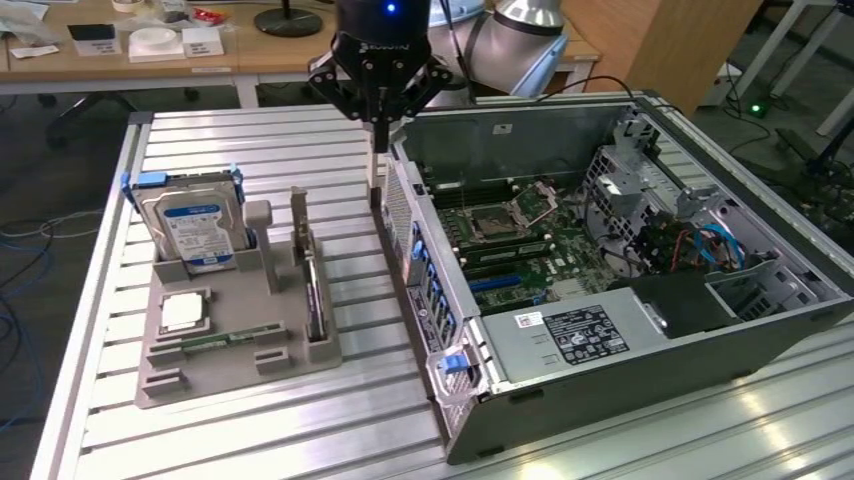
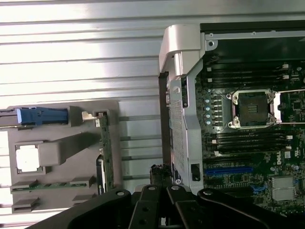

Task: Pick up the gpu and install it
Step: 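Reach for the gpu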

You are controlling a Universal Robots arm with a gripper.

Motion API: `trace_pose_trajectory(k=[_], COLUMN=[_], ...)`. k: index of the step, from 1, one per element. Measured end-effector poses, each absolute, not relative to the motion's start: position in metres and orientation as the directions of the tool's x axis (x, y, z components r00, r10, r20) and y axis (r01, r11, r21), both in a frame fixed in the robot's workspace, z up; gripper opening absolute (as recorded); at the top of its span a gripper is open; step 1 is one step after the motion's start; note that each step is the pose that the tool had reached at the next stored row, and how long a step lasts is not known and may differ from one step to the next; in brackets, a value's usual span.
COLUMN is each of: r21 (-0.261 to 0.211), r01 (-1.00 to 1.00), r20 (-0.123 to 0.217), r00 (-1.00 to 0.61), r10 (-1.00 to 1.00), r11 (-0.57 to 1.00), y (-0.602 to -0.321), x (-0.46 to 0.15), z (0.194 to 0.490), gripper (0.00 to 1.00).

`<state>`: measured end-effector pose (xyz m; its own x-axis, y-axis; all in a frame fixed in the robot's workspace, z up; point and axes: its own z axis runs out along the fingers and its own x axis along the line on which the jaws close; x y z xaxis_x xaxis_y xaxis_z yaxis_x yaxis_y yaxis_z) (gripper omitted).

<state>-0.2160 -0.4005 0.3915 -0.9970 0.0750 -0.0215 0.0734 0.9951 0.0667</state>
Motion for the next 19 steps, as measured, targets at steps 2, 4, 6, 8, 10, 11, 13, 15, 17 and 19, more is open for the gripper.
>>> trace_pose_trajectory(k=[2, 4, 6, 8, 10, 11, 13, 15, 17, 19], r21=[0.067, 0.067, 0.067, 0.067, 0.067, 0.067, 0.067, 0.067, 0.067, 0.067], r01=[0.073, 0.073, 0.073, 0.073, 0.073, 0.073, 0.073, 0.073, 0.073, 0.073], r20=[-0.021, -0.021, -0.021, -0.021, -0.021, -0.021, -0.021, -0.021, -0.021, -0.021], r00=[-0.997, -0.997, -0.997, -0.997, -0.997, -0.997, -0.997, -0.997, -0.997, -0.997], r10=[0.075, 0.075, 0.075, 0.075, 0.075, 0.075, 0.075, 0.075, 0.075, 0.075], r11=[0.995, 0.995, 0.995, 0.995, 0.995, 0.995, 0.995, 0.995, 0.995, 0.995], y=[-0.4, -0.4, -0.4, -0.4, -0.4, -0.4, -0.4, -0.4, -0.4, -0.4], x=[-0.217, -0.219, -0.22, -0.221, -0.223, -0.223, -0.225, -0.226, -0.228, -0.229], z=[0.391, 0.391, 0.391, 0.391, 0.391, 0.391, 0.391, 0.391, 0.391, 0.391], gripper=[0.11, 0.11, 0.11, 0.11, 0.11, 0.11, 0.11, 0.11, 0.11, 0.11])
